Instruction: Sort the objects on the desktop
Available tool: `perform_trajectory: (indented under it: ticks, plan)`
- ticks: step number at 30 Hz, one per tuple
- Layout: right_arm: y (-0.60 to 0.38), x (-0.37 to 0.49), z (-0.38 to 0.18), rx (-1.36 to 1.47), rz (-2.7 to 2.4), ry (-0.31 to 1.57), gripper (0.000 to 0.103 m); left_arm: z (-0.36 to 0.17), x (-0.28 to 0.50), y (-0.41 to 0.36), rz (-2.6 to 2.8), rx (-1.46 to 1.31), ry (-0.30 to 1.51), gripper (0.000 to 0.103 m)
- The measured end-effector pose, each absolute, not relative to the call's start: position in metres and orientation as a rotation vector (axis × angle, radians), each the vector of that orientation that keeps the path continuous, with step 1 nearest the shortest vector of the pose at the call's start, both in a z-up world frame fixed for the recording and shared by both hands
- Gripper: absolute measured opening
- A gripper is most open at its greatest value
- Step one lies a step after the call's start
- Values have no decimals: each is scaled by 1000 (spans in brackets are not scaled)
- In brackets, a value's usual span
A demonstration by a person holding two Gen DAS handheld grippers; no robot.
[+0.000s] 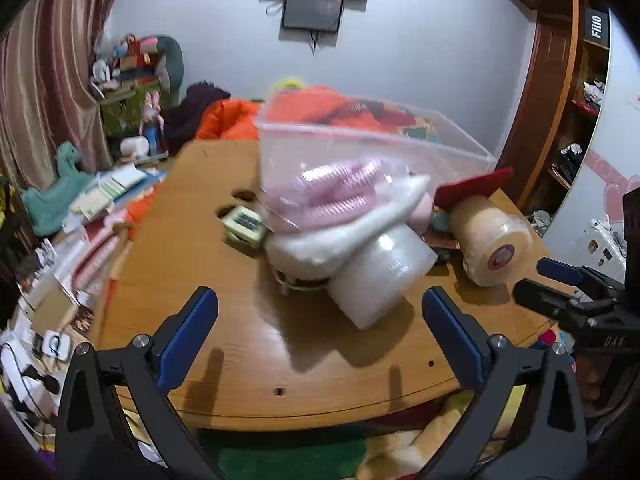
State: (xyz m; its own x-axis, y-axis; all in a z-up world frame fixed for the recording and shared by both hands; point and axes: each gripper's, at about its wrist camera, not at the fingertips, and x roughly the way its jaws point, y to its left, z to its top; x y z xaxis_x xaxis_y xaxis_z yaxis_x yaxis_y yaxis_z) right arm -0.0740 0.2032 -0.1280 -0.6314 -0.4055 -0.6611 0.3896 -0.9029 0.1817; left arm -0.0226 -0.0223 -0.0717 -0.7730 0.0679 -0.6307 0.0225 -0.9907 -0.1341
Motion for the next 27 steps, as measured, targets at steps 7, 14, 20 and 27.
perform_trajectory:
  ticks: [7, 14, 20, 27]
  plan:
    - [192, -82, -133, 1030, -2494, -7, 102, -81, -44, -6, 2835, -1118, -324, 103]
    - [185, -90, -132, 1015, -2540, 29, 100, -81, -59, -2, 2844, -1160, -462, 103]
    - [173, -98, -140, 1027, -2571, 106, 91, -86, -65, 1, 2881, -1189, -488, 103]
    - [163, -104, -144, 1011, -2634, 147, 80, -88, -64, 0, 2914, -1179, -490, 94]
